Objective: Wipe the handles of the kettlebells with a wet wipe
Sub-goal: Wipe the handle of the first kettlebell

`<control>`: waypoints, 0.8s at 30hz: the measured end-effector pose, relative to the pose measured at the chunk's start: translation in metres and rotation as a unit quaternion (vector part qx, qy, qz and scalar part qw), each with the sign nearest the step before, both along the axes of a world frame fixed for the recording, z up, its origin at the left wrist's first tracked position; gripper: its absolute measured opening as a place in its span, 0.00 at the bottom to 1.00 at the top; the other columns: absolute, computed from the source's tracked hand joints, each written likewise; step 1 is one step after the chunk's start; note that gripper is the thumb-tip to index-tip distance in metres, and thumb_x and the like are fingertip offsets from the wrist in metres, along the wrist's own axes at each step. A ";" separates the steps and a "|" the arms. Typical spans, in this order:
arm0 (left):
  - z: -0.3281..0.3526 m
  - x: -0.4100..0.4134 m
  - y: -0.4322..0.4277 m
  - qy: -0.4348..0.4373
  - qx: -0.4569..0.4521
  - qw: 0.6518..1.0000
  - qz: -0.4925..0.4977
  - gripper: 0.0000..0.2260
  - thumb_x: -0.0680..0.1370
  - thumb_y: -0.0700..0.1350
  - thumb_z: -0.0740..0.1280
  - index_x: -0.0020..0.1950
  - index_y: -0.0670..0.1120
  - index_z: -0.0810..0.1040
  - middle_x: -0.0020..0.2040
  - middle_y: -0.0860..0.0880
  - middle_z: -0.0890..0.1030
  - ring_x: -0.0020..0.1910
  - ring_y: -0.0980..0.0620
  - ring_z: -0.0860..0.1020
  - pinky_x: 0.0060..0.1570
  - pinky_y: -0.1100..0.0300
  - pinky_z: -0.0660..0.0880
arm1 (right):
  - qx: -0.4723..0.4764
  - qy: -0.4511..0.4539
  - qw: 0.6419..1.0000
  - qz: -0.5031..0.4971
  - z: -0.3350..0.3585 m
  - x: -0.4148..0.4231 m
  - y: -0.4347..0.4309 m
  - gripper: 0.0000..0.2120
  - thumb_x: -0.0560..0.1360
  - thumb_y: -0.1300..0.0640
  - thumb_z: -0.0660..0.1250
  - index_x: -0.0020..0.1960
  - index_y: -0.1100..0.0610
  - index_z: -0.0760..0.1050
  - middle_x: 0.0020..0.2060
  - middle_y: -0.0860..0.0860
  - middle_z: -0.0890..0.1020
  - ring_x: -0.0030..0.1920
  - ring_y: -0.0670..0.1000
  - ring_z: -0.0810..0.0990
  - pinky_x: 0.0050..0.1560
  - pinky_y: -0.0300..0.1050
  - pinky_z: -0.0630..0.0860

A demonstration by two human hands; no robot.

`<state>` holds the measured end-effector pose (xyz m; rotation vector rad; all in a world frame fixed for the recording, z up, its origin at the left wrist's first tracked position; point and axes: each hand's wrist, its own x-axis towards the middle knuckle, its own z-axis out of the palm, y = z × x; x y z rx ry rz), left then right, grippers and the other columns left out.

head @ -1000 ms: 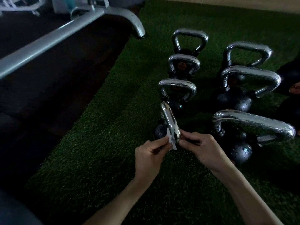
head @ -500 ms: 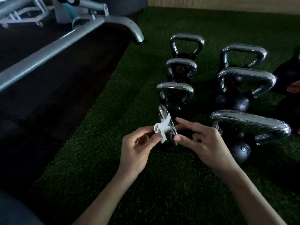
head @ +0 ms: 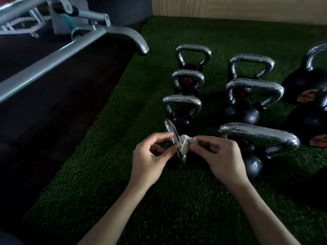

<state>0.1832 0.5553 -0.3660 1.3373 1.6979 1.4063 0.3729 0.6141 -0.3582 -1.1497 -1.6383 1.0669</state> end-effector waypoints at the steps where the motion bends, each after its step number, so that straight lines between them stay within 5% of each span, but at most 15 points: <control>1: 0.001 -0.002 0.006 0.040 -0.021 0.999 0.028 0.21 0.71 0.50 0.80 0.63 0.56 0.83 0.56 0.61 0.84 0.45 0.65 0.79 0.43 0.71 0.73 | 0.003 -0.002 1.000 -0.027 -0.002 0.002 0.001 0.09 0.71 0.56 0.80 0.50 0.47 0.87 0.43 0.40 0.88 0.44 0.42 0.87 0.48 0.41 0.83; 4: 0.007 -0.009 0.035 0.146 -0.102 0.983 0.044 0.42 0.64 0.67 0.77 0.75 0.59 0.70 0.69 0.55 0.74 0.64 0.56 0.75 0.59 0.57 0.77 | 0.018 0.000 0.994 -0.108 -0.006 0.007 0.005 0.07 0.72 0.54 0.79 0.50 0.48 0.86 0.41 0.41 0.87 0.44 0.42 0.86 0.48 0.47 0.84; 7: 0.016 -0.019 0.065 0.235 -0.187 0.954 -0.009 0.52 0.61 0.72 0.76 0.81 0.58 0.60 0.79 0.49 0.64 0.77 0.46 0.66 0.71 0.45 0.71 | 0.045 -0.021 0.989 -0.138 -0.007 0.002 0.005 0.05 0.73 0.54 0.78 0.48 0.49 0.85 0.40 0.40 0.86 0.42 0.40 0.85 0.46 0.41 0.83; 13: 0.006 -0.044 0.060 0.210 -0.221 0.951 -0.046 0.47 0.60 0.76 0.72 0.77 0.65 0.66 0.74 0.54 0.73 0.62 0.52 0.78 0.58 0.49 0.80 | 0.047 -0.055 0.989 -0.130 -0.024 -0.009 0.000 0.06 0.73 0.55 0.79 0.49 0.51 0.85 0.41 0.38 0.85 0.45 0.36 0.83 0.44 0.32 0.79; 17: -0.004 -0.067 0.042 0.160 -0.178 0.968 -0.078 0.43 0.63 0.70 0.74 0.77 0.65 0.67 0.71 0.62 0.72 0.56 0.68 0.77 0.48 0.67 0.74 | 0.053 -0.050 0.987 -0.141 -0.028 -0.017 -0.002 0.06 0.74 0.54 0.78 0.50 0.50 0.85 0.41 0.36 0.84 0.45 0.34 0.82 0.43 0.28 0.76; 19: -0.008 -0.078 0.033 0.110 -0.160 0.976 -0.098 0.40 0.66 0.63 0.76 0.77 0.63 0.67 0.71 0.65 0.73 0.58 0.74 0.75 0.53 0.68 0.76 | 0.072 -0.053 0.986 -0.144 -0.032 -0.030 -0.001 0.05 0.74 0.54 0.77 0.49 0.50 0.84 0.41 0.37 0.84 0.44 0.35 0.82 0.40 0.27 0.74; 24: -0.023 -0.093 0.014 0.062 -0.134 0.985 -0.094 0.39 0.69 0.56 0.79 0.78 0.58 0.68 0.72 0.62 0.75 0.72 0.62 0.72 0.75 0.46 0.67 | 0.084 -0.078 0.986 -0.125 -0.052 -0.079 0.020 0.05 0.75 0.51 0.75 0.50 0.49 0.83 0.41 0.39 0.84 0.40 0.39 0.83 0.37 0.37 0.79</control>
